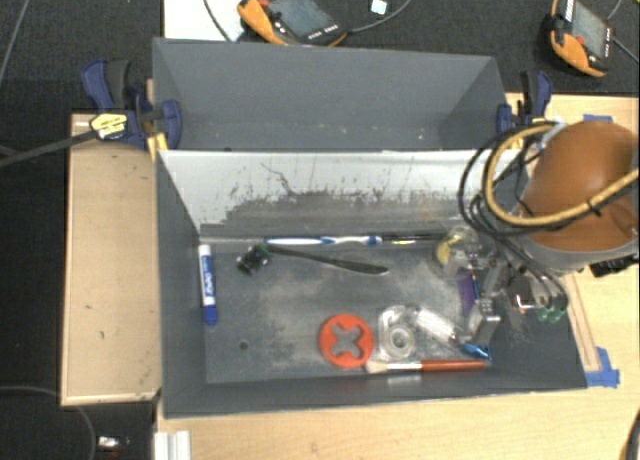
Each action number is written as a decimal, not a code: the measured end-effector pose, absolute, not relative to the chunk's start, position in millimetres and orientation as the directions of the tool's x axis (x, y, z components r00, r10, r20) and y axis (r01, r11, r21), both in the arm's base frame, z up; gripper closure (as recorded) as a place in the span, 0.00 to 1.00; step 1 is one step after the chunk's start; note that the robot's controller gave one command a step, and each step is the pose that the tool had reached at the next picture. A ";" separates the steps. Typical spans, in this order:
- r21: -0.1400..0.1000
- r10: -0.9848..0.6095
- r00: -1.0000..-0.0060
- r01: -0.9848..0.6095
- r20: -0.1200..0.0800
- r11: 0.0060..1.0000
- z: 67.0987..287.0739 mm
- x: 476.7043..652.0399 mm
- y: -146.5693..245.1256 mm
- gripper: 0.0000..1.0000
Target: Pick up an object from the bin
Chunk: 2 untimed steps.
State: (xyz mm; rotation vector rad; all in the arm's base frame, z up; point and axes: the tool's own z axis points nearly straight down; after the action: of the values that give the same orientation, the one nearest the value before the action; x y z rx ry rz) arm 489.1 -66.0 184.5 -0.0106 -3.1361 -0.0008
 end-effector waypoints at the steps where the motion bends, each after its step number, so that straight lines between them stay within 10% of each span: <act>1: 0.000 0.002 -1.000 0.002 -0.003 1.000 188.8 490.7 -65.7 0.00; 2: 0.000 0.084 -0.996 0.084 -0.001 0.996 67.9 481.9 -105.7 0.00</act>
Offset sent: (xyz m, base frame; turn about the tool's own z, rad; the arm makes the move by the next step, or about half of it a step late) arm -0.0072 -0.0387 -0.1145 0.0658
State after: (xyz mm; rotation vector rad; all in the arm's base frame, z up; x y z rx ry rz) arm 481.9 -105.7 67.9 -0.1319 -3.1396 0.0003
